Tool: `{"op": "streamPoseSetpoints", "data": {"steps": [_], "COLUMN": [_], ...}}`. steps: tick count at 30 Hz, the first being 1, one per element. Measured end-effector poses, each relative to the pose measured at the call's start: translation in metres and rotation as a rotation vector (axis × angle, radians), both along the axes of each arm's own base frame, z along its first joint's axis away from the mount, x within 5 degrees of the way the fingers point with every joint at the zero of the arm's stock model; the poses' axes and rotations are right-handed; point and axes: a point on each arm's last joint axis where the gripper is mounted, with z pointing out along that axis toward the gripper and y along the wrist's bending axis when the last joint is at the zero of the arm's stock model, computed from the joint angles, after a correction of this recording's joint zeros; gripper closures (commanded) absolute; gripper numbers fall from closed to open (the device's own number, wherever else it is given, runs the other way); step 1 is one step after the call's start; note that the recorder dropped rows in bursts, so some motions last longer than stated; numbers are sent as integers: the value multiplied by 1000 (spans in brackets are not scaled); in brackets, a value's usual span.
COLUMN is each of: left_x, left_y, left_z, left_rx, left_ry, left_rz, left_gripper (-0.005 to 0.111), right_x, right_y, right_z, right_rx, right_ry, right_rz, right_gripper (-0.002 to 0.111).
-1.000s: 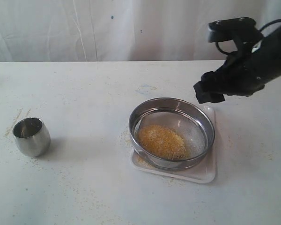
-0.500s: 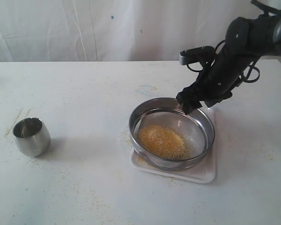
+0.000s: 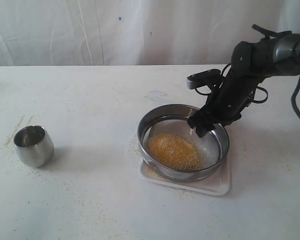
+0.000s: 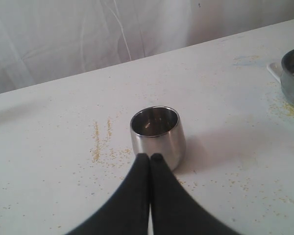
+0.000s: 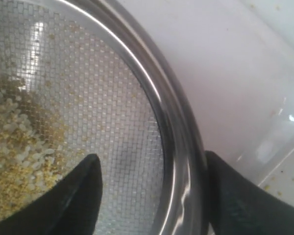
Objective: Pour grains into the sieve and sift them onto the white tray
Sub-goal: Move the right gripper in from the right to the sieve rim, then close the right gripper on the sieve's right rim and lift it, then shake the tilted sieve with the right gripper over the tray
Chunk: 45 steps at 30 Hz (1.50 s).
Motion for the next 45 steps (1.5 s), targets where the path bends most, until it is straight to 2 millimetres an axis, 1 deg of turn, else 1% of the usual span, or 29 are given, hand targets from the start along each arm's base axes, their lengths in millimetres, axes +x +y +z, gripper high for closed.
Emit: {"op": "streamPoseSetpoints", "data": {"steps": [3, 12, 13, 14, 16, 18, 24, 28, 30, 35, 37, 40, 42, 45], "left_x": [0, 0, 0, 0, 0, 0, 0, 0, 0, 0, 0, 0, 0, 0], "left_y": [0, 0, 0, 0, 0, 0, 0, 0, 0, 0, 0, 0, 0, 0], "left_z": [0, 0, 0, 0, 0, 0, 0, 0, 0, 0, 0, 0, 0, 0], "left_rx": [0, 0, 0, 0, 0, 0, 0, 0, 0, 0, 0, 0, 0, 0], "left_ry": [0, 0, 0, 0, 0, 0, 0, 0, 0, 0, 0, 0, 0, 0], "left_rz": [0, 0, 0, 0, 0, 0, 0, 0, 0, 0, 0, 0, 0, 0], "left_gripper": [107, 107, 107, 107, 107, 107, 107, 107, 107, 107, 107, 107, 107, 107], "right_x": [1, 3, 3, 3, 2, 1, 1, 7, 7, 3, 4, 7, 7, 1], "right_y": [0, 1, 1, 1, 1, 1, 1, -6, -11, -25, -27, -32, -32, -29], "right_z": [-4, -3, -3, -3, -3, -2, 20, 39, 46, 49, 51, 53, 53, 53], "right_rx": [-4, -2, -2, -2, -3, 3, 1, -69, -65, 63, 109, 130, 144, 187], "right_ry": [4, -8, -8, -8, -4, 10, 1, -12, 21, 128, 138, 108, 117, 181], "right_rz": [8, 9, 9, 9, 10, 6, 16, 10, -21, -119, -148, -177, -188, -181], "right_gripper": [61, 97, 99, 104, 108, 108, 108, 108, 108, 108, 108, 108, 108, 108]}}
